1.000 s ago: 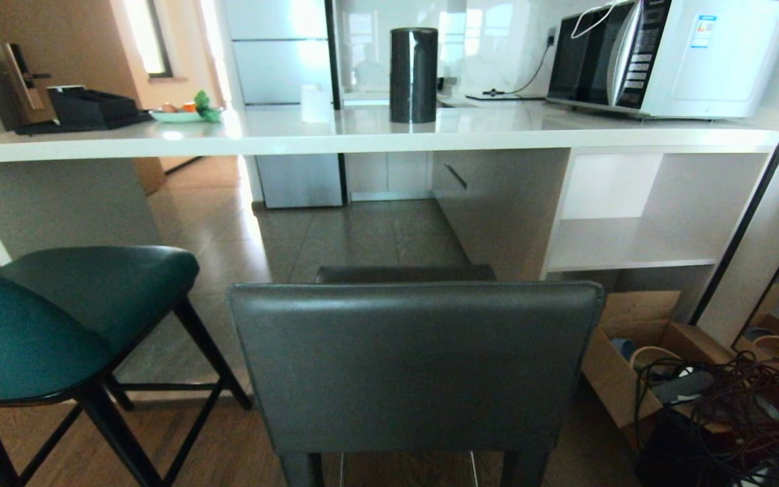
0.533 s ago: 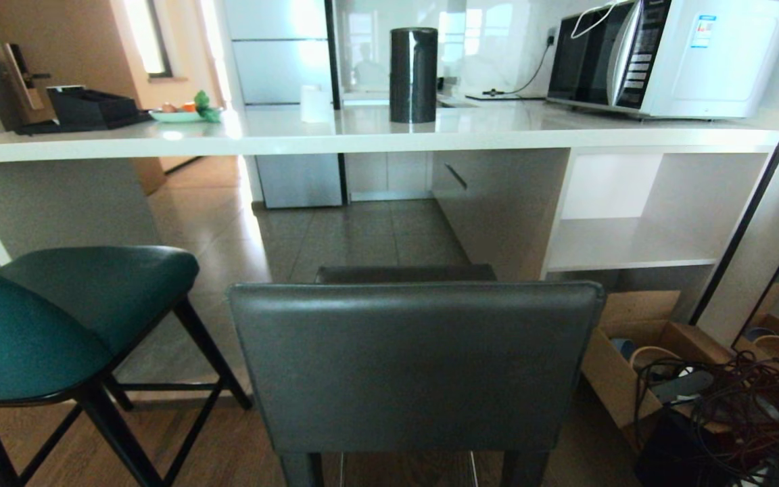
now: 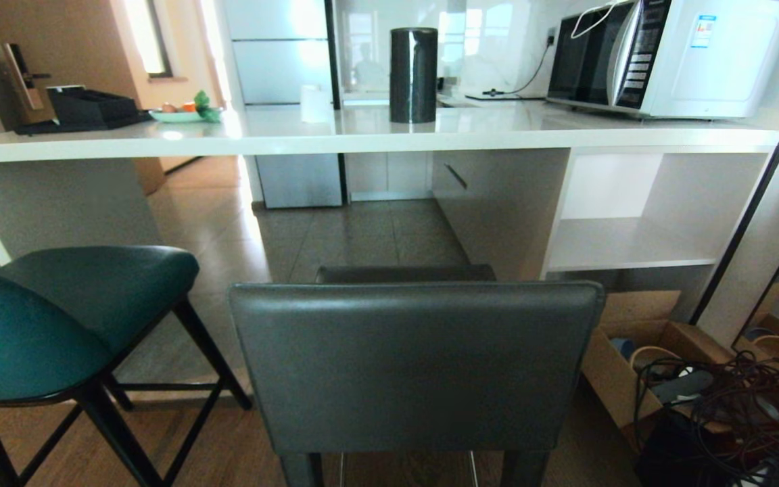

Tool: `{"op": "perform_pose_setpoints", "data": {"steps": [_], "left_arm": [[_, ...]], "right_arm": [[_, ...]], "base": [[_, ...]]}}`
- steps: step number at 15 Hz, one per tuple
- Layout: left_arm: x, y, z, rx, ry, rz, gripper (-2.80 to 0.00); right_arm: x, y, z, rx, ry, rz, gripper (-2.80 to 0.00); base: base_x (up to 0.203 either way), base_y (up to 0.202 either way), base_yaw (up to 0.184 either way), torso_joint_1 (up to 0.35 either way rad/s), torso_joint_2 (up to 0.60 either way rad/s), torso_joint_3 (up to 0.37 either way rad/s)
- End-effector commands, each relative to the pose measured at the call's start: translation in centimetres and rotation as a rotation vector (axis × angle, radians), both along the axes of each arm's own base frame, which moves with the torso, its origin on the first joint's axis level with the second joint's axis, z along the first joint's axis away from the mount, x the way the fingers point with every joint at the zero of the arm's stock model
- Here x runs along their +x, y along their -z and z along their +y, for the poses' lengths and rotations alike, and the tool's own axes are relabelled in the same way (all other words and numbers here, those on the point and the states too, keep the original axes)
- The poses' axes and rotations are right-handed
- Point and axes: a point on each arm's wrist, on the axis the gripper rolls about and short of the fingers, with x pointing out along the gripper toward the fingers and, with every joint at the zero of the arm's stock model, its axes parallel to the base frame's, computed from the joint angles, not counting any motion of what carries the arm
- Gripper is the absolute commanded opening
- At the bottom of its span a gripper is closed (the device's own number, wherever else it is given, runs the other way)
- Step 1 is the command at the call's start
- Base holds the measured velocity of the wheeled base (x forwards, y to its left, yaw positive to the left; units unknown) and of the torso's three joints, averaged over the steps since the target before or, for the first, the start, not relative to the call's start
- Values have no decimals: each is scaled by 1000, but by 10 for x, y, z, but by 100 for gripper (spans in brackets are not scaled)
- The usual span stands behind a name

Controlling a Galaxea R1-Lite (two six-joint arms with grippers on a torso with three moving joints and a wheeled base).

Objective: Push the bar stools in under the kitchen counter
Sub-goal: Push the blue chair back under the dining table

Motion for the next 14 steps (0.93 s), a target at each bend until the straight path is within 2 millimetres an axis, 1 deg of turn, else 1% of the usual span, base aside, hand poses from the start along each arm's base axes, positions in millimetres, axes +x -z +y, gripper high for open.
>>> {"op": "perform_pose_setpoints", "data": {"steps": [1, 3, 5, 14], "left_arm": [[0, 1, 0, 0, 0, 6, -280], [0, 1, 0, 0, 0, 6, -280], [0, 1, 0, 0, 0, 6, -280], [0, 1, 0, 2, 3, 6, -280]], "right_arm": [[0, 1, 0, 0, 0, 6, -280], [0, 1, 0, -1, 0, 6, -280], [0, 1, 0, 1, 0, 6, -280], [0, 1, 0, -1, 0, 6, -280]], "base": [[0, 0, 0, 0, 0, 0], [2, 28, 4, 2, 1, -2], [1, 109, 3, 3, 1, 2], [0, 196, -1, 3, 2, 5]]}}
